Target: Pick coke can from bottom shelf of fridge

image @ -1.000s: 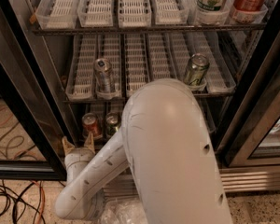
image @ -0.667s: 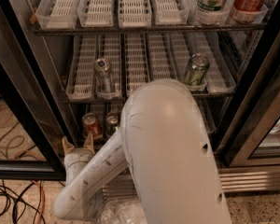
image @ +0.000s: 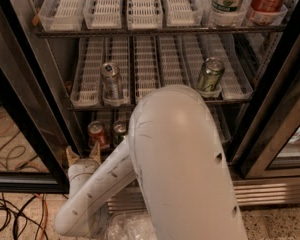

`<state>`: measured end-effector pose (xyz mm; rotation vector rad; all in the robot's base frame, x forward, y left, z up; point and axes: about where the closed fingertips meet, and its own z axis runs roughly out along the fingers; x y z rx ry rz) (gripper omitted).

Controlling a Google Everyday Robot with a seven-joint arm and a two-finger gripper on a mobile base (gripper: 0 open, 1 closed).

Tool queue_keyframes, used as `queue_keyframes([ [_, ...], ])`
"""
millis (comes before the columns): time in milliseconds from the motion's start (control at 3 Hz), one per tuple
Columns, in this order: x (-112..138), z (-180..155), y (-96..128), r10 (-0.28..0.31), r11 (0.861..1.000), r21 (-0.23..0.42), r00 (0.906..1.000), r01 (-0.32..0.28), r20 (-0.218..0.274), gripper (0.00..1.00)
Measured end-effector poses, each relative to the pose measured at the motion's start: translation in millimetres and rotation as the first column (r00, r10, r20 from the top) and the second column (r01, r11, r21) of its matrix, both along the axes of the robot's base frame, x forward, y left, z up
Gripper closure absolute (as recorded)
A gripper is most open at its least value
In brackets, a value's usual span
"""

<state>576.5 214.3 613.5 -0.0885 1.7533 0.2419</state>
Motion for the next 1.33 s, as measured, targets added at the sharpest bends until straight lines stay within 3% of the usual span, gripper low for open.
queue_keyframes([
  [1333, -6.0, 6.9, 2.5, -0.020, 1.000, 0.016, 0.9998, 0.020, 0.003, 0.38],
])
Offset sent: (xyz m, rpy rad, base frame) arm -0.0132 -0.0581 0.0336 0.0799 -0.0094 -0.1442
